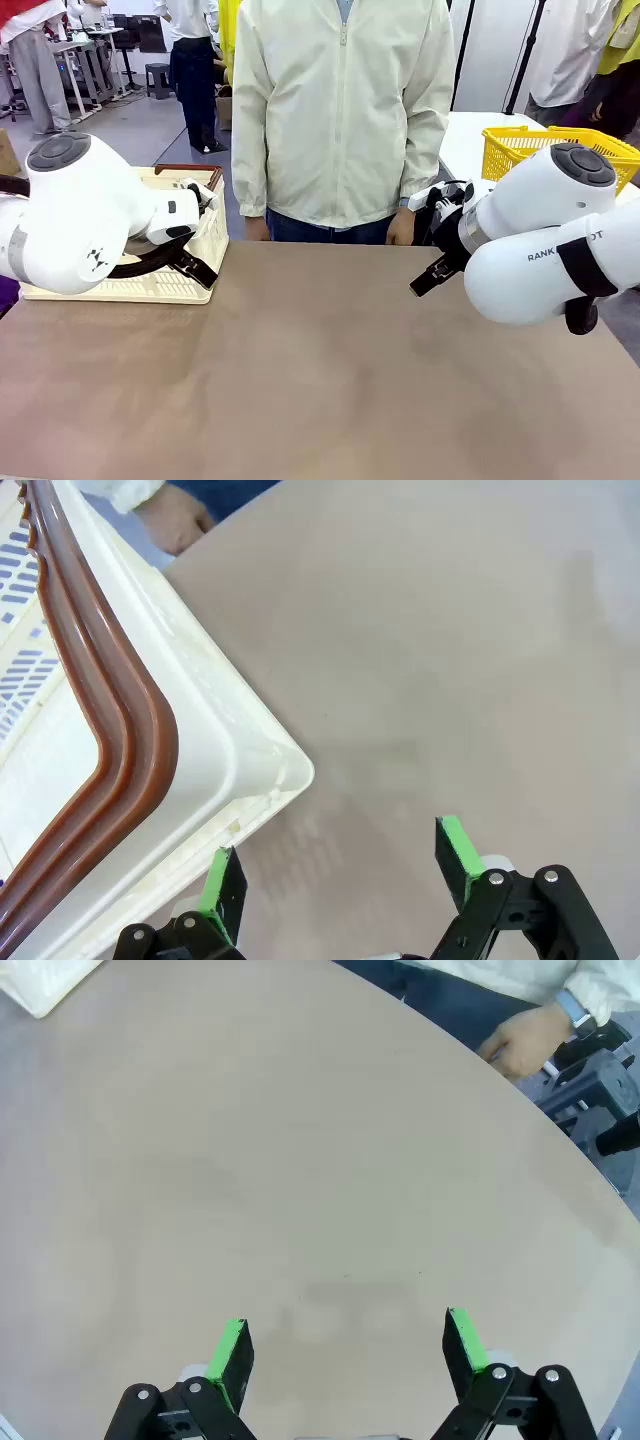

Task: Place the drinks into the Shopping basket.
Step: Pick up one drink and place it into the Shopping basket.

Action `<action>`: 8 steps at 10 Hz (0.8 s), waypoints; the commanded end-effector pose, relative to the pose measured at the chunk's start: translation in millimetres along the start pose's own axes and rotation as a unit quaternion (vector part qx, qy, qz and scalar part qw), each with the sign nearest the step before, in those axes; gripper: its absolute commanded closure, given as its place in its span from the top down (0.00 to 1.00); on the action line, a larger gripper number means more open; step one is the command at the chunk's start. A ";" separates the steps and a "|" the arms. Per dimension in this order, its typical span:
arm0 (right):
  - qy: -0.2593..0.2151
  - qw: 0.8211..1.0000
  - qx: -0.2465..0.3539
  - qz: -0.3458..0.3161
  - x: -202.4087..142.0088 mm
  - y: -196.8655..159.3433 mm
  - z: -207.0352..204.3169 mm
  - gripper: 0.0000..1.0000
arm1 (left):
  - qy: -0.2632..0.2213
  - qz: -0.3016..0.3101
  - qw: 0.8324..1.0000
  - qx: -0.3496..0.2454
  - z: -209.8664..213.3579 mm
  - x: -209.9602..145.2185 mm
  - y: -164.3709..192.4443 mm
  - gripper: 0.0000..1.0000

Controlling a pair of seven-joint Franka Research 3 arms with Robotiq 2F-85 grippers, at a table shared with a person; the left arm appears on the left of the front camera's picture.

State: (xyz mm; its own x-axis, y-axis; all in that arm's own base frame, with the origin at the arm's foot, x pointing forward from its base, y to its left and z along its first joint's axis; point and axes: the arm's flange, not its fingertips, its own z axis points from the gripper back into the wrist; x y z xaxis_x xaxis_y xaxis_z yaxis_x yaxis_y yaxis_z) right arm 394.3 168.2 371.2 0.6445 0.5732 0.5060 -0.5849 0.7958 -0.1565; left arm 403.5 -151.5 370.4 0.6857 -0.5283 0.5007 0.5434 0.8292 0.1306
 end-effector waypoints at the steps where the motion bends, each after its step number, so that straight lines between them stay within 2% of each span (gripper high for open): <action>1: 0.000 1.000 0.000 0.000 0.0 0.0 0.0 1.00 | 0.000 0.000 1.000 0.000 0.0 0.0 0.0 1.00; 8: 0.000 1.000 0.000 0.000 0.0 0.0 0.0 1.00 | 0.000 0.000 1.000 0.000 0.0 0.0 0.0 1.00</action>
State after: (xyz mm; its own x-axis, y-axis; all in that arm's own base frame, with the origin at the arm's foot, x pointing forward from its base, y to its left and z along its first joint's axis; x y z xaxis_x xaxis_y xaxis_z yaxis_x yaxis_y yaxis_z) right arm 394.3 168.2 371.2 0.6442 0.5736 0.5059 -0.5851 0.7956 -0.1569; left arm 403.5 -151.5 370.4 0.6859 -0.5280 0.5008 0.5433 0.8294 0.1304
